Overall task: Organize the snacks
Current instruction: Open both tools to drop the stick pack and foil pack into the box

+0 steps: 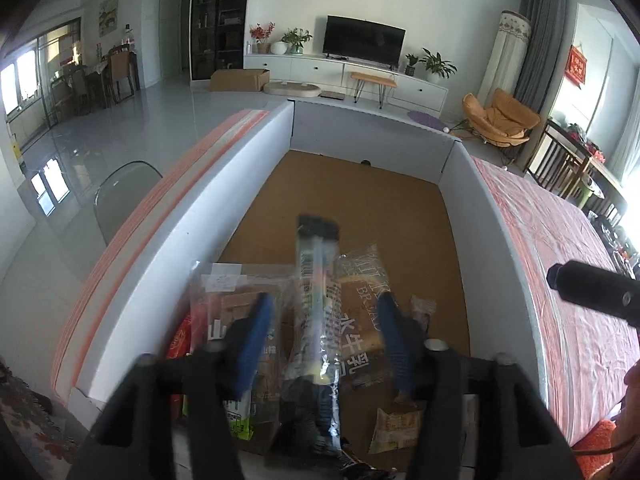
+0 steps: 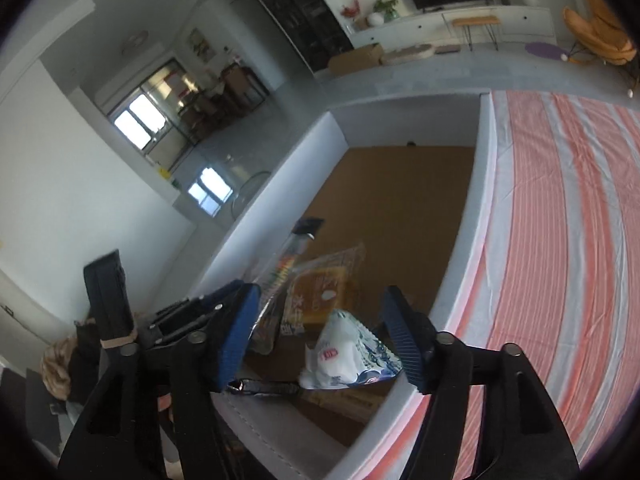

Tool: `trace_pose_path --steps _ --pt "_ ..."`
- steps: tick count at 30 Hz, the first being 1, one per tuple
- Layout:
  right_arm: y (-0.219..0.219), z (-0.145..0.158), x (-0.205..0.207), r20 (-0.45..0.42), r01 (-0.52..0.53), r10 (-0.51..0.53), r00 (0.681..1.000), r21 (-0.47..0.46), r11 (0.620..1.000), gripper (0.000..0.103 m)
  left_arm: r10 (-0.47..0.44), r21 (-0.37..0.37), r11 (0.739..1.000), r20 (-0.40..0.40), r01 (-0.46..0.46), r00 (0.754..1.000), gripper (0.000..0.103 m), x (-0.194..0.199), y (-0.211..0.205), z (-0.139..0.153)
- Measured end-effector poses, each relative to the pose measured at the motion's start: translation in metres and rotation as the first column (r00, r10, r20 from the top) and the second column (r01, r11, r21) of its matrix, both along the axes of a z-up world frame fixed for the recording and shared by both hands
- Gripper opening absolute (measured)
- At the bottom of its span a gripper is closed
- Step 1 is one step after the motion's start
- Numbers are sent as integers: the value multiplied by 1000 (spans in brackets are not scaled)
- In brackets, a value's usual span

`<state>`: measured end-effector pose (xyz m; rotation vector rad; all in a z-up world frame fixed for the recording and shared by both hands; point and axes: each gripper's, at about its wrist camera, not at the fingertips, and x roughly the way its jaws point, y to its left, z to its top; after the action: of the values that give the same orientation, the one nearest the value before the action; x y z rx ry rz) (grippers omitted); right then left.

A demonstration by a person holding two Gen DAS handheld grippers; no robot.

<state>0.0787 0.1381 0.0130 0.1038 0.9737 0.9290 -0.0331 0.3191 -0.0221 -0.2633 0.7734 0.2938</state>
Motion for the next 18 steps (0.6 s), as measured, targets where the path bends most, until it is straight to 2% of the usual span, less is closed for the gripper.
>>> trace_pose_path --steps 2,5,12,18 --pt "0 2 -8 46 5 -4 999 -30 1000 69 28 43 999 44 -30 999 91 -7 -3 4" --pt "-11 9 -13 101 30 -24 995 -57 998 70 34 118 992 59 -41 998 98 -9 -11 10" --pt "-21 13 -11 142 90 -75 987 -103 991 71 38 202 978 58 -49 998 99 -6 -29 24" --pt "-18 13 -21 194 97 -66 979 -155 983 71 76 241 966 85 -94 994 100 -12 -33 39"
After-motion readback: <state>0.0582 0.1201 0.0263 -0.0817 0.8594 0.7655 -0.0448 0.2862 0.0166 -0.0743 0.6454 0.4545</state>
